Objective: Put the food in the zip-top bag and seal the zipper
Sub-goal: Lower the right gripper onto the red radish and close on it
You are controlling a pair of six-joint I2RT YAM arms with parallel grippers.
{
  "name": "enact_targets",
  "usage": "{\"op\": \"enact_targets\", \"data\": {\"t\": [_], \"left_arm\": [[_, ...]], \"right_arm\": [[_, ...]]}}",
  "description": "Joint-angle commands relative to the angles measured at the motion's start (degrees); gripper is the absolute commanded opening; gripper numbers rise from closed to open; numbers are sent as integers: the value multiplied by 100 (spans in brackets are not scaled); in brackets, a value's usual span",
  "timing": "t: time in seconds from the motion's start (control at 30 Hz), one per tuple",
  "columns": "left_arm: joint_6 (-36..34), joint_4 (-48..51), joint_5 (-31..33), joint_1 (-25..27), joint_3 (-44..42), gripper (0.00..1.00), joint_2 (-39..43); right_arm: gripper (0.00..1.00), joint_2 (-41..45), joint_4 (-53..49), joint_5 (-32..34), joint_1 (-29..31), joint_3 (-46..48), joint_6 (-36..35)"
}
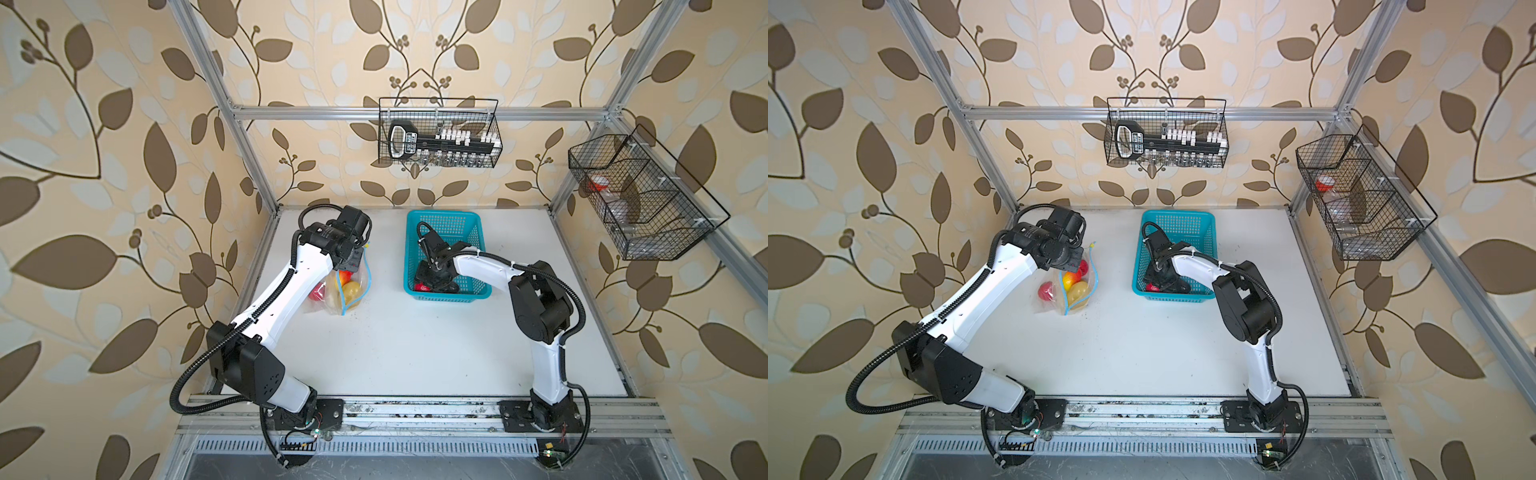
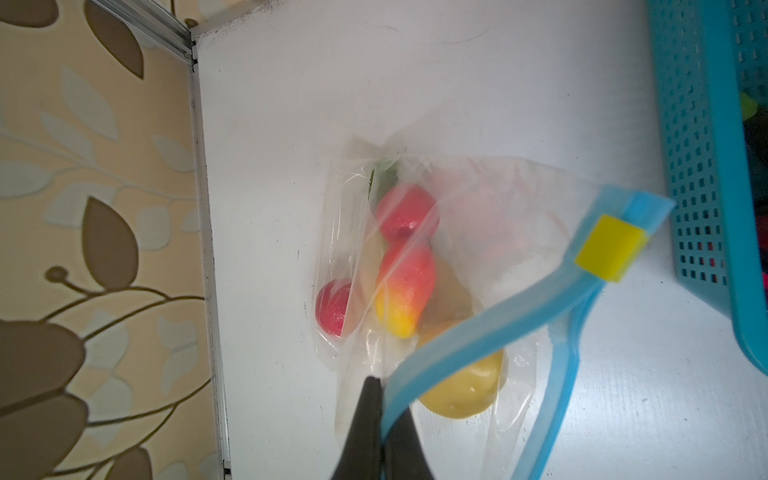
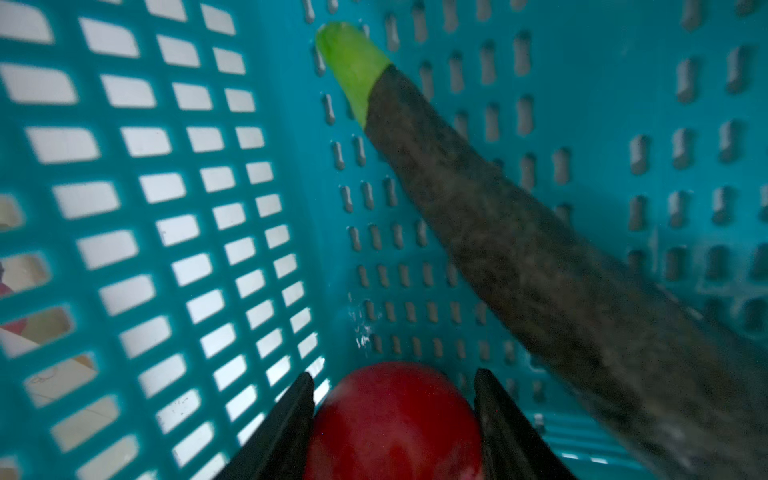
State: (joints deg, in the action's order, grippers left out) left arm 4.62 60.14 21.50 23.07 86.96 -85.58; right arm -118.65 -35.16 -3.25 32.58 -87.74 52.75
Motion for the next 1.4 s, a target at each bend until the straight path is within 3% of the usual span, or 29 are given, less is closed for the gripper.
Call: {"op": "enact_targets", "data": {"t": [0.0,0.2,0.73,1.37], "left_arm": [[-32,0,83,-83,67,0,103],[-23,2,69,-83,64,0,107],[-18,15,56,-101,76,0,103],[-14,15,22,-127,75,0,138]], "right_arm": [[51,-179,15,-207,-112,20,56],[43,167,347,-446,-287,280,88],[41,777,1081,-904,-523,835,327],[40,1465,1744,-973,-674,1389,569]]}}
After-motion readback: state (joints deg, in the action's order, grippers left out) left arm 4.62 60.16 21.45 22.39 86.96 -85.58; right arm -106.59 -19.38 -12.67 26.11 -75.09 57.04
